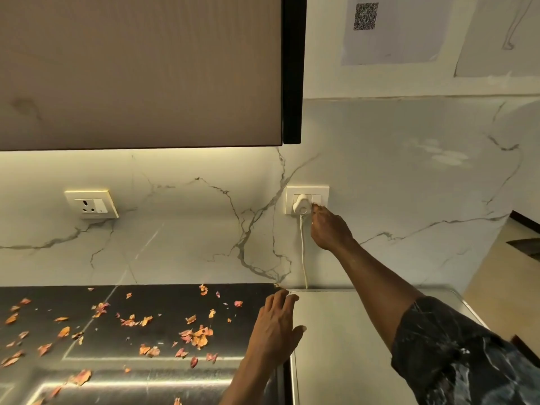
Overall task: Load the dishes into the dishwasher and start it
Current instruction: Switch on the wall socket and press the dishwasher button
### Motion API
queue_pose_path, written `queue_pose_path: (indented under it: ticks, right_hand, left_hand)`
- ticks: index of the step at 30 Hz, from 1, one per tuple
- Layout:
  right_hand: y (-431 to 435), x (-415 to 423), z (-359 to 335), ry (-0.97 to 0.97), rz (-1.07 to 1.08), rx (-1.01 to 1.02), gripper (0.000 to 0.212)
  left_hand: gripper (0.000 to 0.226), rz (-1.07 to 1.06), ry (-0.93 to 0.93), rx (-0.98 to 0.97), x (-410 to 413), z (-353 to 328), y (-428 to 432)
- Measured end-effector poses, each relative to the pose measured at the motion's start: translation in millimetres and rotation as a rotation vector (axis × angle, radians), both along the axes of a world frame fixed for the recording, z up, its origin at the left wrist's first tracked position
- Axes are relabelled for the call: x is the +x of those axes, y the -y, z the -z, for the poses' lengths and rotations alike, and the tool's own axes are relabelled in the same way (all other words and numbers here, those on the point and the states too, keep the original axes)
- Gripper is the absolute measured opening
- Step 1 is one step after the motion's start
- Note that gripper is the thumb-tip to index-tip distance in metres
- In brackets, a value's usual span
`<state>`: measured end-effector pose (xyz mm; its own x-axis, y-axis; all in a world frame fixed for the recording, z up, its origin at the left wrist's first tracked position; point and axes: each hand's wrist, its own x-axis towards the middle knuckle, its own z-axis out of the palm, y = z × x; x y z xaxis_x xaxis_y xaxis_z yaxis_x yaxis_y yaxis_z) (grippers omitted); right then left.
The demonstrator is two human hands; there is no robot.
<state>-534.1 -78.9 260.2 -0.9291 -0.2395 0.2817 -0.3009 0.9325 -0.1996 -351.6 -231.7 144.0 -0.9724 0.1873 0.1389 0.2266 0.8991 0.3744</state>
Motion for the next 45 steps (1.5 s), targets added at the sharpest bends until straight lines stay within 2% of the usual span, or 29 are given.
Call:
queue_pose_path:
  ticks: [14, 17, 22, 26, 30, 36, 41, 45]
  right_hand:
    - [-2.6, -0.1, -9.6, 0.109, 0.040, 0.119, 0.054]
    - [-3.1, -2.4, -19.2, 0.144, 0.068, 0.054, 0.049]
    - [-2.5, 18.6, -33.6, 0.063, 0.120, -0.098, 0.038]
    - [1.6, 79.1, -13.0, 0.014, 0.079, -0.291, 0.033]
    - [-7.4, 173.0, 59.5, 0.018, 0.045, -0.408, 0.025]
    - [-34.0, 331.8, 153.5, 0.214, 0.046, -0.385, 0.019]
    - [-57.2, 416.1, 191.4, 0.282, 0.079, -0.430, 0.019]
    - [-91.4, 489.5, 214.3, 0.334, 0.052, -0.403, 0.019]
  left_hand:
    - [0.067, 0.030, 0.003, -0.034, 32.3, -1.1, 11.0]
    - [0.066, 0.042, 0.014, -0.024, 39.6, -5.0, 13.9]
    - [0.058, 0.045, -0.023, 0.003, 53.6, 0.6, 22.3]
    - [0.049, 0.058, -0.017, 0.065, 72.1, 17.3, 23.2]
    - [0.041, 0.088, -0.033, 0.099, 99.4, 46.4, 23.8]
    - [0.033, 0.083, -0.073, 0.152, 168.1, 69.6, 21.3]
    - [0.033, 0.041, -0.021, 0.158, 223.8, 90.3, 5.9]
    - [0.030, -0.026, 0.045, 0.205, 301.6, 113.6, -30.5]
